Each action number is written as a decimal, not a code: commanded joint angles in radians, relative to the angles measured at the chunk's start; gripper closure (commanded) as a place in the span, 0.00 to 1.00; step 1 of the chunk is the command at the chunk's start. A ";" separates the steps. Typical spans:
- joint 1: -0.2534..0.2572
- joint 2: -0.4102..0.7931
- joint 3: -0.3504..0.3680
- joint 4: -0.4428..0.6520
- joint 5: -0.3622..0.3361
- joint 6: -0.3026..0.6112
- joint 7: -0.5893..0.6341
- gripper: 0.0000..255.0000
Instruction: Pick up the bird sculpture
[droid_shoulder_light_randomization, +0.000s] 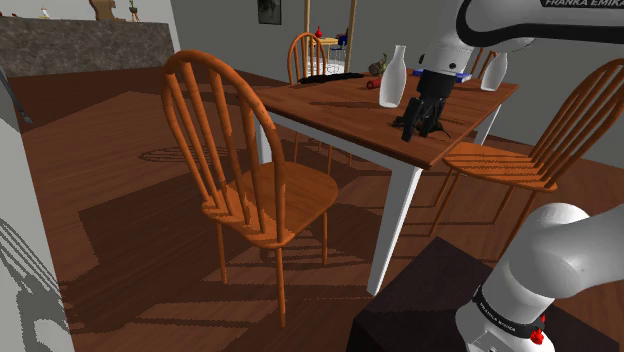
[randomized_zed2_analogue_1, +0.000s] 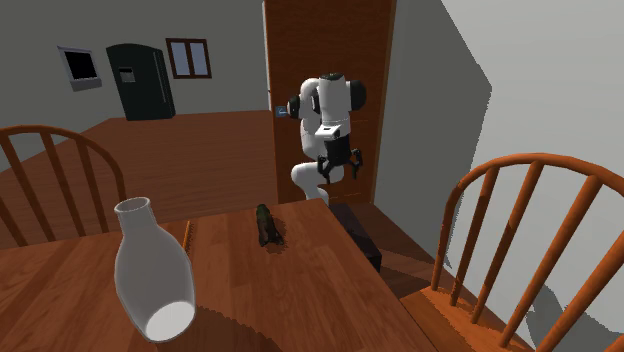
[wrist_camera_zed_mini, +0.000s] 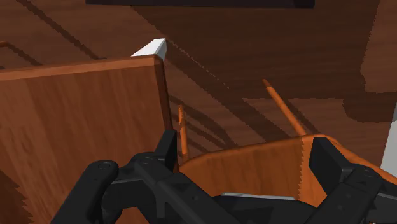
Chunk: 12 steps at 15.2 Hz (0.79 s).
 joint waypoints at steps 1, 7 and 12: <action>0.000 0.000 0.000 0.000 0.000 0.000 0.000 0.00; -0.035 0.152 -0.093 0.109 -0.092 -0.007 -0.120 0.00; -0.059 0.295 -0.164 0.227 -0.152 -0.015 -0.217 0.00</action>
